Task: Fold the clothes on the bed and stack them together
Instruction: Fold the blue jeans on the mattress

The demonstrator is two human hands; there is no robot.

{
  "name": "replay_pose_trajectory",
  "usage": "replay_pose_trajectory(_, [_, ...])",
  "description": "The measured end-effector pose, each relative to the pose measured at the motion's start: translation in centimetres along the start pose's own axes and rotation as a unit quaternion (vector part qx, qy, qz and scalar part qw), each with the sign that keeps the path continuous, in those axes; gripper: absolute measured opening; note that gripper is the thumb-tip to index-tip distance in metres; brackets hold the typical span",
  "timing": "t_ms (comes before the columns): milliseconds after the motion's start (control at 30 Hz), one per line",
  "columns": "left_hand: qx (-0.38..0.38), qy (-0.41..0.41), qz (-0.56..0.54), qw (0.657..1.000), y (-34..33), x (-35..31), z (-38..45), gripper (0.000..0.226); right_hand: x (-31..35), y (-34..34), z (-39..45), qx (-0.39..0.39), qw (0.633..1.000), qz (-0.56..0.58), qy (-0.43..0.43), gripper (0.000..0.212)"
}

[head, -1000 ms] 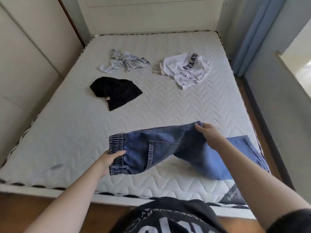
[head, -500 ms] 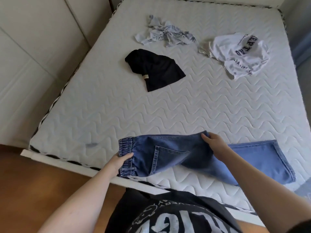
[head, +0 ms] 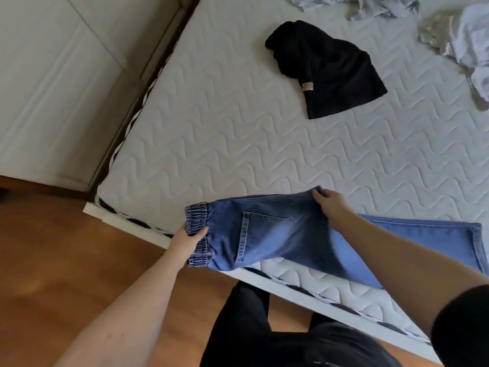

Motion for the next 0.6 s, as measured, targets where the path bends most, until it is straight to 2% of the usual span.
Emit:
replay_pose_trajectory(133, [-0.052, -0.058, 0.083, 0.994, 3.5, -3.1, 2.6, 0.036, 2.9, -2.4, 2.0, 0.011, 1.000, 0.012, 0.003, 0.031])
replay_pose_trajectory(267, [-0.124, -0.087, 0.142, 0.978, 5.9, -7.0, 4.9, 0.049, 5.3, -2.7, 3.0, 0.014, 0.997, 0.079, 0.015, 0.048])
replay_pose_trajectory(367, [-0.173, -0.098, 0.233, 0.952, 5.6, -8.8, 5.0, 0.059, 5.4, -2.2, 2.7, 0.030, 0.995, 0.093, 0.021, 0.054])
replay_pose_trajectory(467, [-0.136, -0.155, 0.330, 0.921, 2.2, -9.9, 4.1, 0.051, 4.1, -1.3, 2.2, 0.045, 0.997, 0.058, 0.026, 0.052])
replay_pose_trajectory(600, [-0.068, -0.199, 0.396, 0.894, -4.0, -10.0, 2.7, 0.053, 0.4, 0.8, 1.1, 0.058, 0.998, -0.003, 0.029, 0.048])
Point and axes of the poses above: each hand's wrist, its own z-axis towards the middle knuckle, its own y-axis out of the back of the hand, x = y × z, the point moved 7 cm from there along z, towards the middle knuckle, and after that the axes turned 2 degrees about y, right-handed, at the moved point
